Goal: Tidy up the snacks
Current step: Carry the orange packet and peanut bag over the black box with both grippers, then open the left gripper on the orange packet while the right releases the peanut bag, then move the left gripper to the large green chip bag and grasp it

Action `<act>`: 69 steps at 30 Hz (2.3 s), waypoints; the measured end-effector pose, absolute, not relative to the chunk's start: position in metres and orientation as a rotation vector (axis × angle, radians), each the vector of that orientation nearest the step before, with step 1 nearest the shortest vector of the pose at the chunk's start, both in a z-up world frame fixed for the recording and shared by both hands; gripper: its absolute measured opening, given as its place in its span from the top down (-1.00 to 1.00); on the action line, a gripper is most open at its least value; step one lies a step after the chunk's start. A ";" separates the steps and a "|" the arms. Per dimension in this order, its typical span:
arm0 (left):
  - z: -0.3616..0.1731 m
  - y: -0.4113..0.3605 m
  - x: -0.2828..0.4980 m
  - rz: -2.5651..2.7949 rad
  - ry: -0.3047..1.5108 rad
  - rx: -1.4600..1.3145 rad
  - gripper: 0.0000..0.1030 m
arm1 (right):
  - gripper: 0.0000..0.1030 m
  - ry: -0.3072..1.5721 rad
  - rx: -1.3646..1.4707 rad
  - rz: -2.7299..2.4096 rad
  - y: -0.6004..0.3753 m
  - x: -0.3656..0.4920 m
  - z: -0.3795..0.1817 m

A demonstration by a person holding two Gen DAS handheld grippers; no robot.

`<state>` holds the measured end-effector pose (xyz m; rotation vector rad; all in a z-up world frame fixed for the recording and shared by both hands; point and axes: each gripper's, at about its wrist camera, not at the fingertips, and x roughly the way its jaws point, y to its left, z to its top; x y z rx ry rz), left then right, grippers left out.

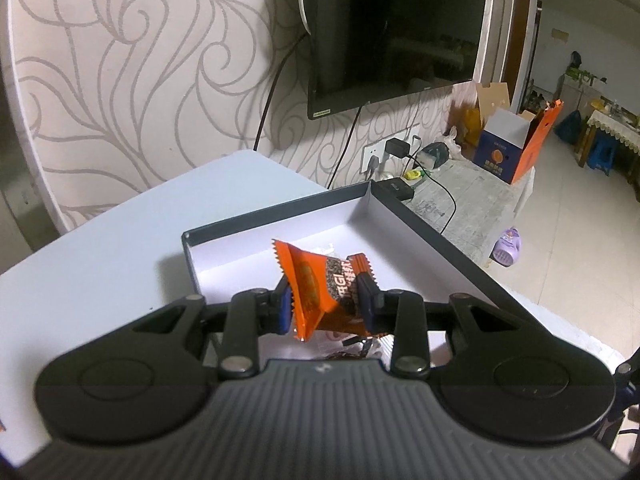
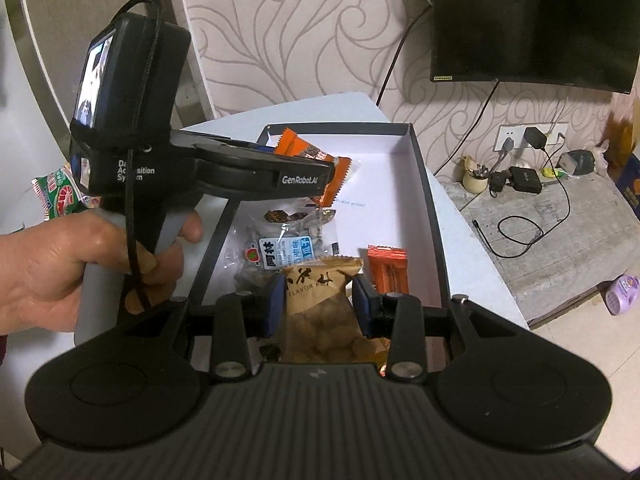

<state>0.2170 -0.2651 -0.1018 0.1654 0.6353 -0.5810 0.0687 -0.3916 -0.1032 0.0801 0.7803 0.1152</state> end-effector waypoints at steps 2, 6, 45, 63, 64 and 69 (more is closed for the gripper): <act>-0.102 -0.266 0.217 -0.577 0.641 0.162 0.28 | 0.18 0.778 0.077 0.112 -0.392 0.071 -0.102; -0.099 -0.268 0.215 -0.574 0.629 0.164 0.25 | 0.16 0.768 0.074 0.094 -0.394 0.075 -0.098; -0.037 -0.106 0.116 -0.330 0.492 0.007 -0.53 | -0.81 0.579 0.249 0.133 -0.353 0.027 -0.034; -0.054 0.079 0.056 -0.262 0.569 0.129 -0.54 | -0.81 0.708 0.227 0.392 -0.206 0.046 -0.054; -0.057 0.082 0.056 -0.267 0.574 0.143 -0.54 | -0.81 0.712 0.224 0.397 -0.201 0.045 -0.054; -0.064 0.104 0.065 -0.316 0.588 0.135 -0.54 | -0.81 0.716 0.228 0.387 -0.186 0.042 -0.054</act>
